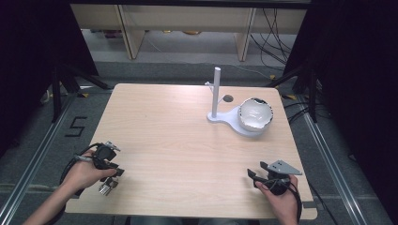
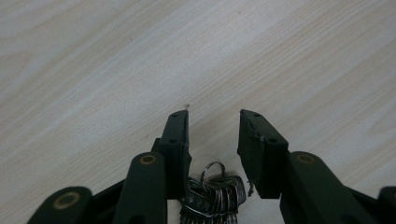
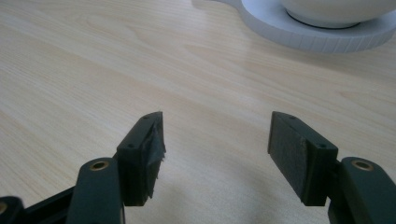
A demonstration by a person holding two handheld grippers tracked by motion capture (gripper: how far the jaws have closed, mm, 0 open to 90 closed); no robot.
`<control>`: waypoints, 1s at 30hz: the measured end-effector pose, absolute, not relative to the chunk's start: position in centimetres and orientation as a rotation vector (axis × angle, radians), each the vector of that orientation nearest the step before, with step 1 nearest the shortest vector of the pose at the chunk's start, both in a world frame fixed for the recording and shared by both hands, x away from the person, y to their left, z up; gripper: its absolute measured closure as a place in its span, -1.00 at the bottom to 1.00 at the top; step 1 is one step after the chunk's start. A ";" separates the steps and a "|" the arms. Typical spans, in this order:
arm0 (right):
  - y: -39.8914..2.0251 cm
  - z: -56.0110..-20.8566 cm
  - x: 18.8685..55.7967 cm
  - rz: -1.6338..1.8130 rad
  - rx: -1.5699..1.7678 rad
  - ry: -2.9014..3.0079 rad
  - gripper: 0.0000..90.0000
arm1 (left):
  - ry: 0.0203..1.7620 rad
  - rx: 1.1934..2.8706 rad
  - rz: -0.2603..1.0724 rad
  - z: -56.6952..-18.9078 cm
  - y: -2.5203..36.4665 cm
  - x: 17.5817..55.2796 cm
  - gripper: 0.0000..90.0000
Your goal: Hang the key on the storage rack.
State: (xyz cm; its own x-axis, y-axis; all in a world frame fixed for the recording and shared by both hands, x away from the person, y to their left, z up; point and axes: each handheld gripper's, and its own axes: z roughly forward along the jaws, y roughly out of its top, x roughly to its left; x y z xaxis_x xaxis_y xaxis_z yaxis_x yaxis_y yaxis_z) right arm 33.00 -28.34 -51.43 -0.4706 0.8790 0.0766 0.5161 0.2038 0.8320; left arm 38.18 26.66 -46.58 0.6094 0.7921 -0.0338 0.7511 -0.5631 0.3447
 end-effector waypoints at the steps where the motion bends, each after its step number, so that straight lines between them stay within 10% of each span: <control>1: -28.3 -51.4 33.0 1.175 1.297 2.068 -0.18 | 1.254 2.523 0.163 -46.6 26.6 38.3 0.42; 30: -28.5 -51.4 33.1 1.172 1.278 2.082 -0.18 | 1.298 2.702 -0.061 -47.6 25.8 39.7 0.66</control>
State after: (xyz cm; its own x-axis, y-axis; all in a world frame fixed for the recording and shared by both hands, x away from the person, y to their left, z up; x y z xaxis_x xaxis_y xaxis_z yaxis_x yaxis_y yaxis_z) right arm 33.12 -28.46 -51.41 -0.4834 0.8728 0.0670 0.5101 0.2187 0.8319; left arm 39.75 25.82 -47.63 0.6260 0.7735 -0.0987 0.7794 -0.6165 0.1113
